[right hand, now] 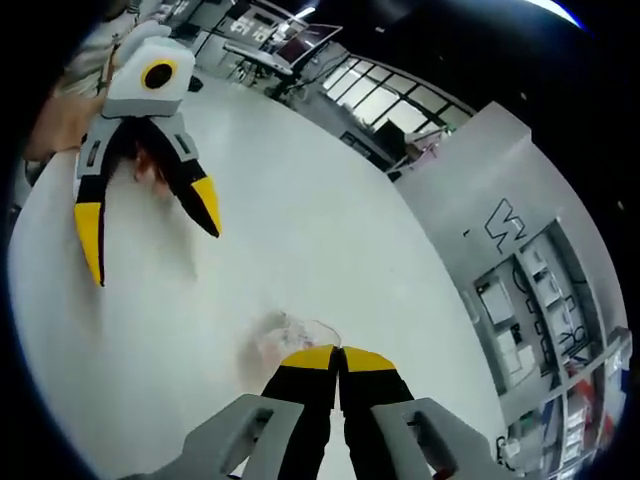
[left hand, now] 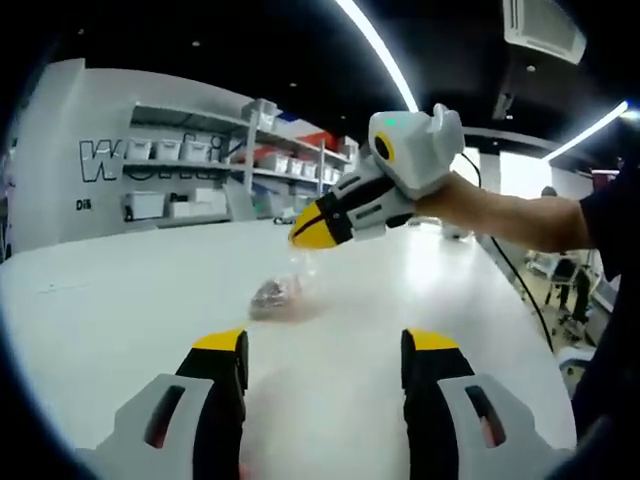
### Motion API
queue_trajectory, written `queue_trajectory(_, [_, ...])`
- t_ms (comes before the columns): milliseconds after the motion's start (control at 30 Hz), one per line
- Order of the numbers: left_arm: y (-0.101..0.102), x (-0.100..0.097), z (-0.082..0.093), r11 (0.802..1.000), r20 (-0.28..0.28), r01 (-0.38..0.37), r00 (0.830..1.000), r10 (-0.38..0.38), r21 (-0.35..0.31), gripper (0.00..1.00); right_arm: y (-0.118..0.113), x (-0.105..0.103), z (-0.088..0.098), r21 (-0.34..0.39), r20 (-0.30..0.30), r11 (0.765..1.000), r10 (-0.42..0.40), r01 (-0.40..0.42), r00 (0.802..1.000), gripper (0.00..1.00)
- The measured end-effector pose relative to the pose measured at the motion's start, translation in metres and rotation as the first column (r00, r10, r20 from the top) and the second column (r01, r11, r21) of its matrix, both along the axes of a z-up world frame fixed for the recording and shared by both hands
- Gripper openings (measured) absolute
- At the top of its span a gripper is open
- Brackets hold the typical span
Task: Open the resealable bag by pulling the two sides of the seal apart until the entire bag opening is separated and visibly accessible.
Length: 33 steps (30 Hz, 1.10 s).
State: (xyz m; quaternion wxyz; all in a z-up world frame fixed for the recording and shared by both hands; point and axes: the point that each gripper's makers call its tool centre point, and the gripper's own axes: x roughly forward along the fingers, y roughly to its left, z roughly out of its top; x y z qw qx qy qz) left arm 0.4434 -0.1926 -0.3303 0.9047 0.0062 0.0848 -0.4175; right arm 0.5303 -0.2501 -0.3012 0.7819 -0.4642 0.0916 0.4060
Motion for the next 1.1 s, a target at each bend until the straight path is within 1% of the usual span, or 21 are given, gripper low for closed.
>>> queue_trajectory(267, [0.001,0.000,0.000,1.000,-0.002,-0.004,1.000,0.004,0.000,0.63,0.002,0.007,-0.002,0.007,-0.003,1.000,-0.010,0.010,1.000,0.00])
queue_trajectory(567, [0.001,0.001,0.000,1.000,-0.006,-0.006,1.000,0.006,-0.004,0.62,0.008,0.020,-0.004,0.014,-0.007,1.000,-0.021,0.021,1.000,0.00])
queue_trajectory(867, [0.003,0.001,0.000,1.000,0.002,-0.015,1.000,0.015,0.003,0.63,0.015,0.034,-0.006,0.033,-0.008,0.999,-0.034,0.034,0.999,0.00])
queue_trajectory(1100, [0.004,0.002,0.000,1.000,-0.002,-0.018,1.000,0.018,0.003,0.63,0.019,0.043,-0.008,0.049,-0.010,0.998,-0.044,0.044,0.999,0.00])
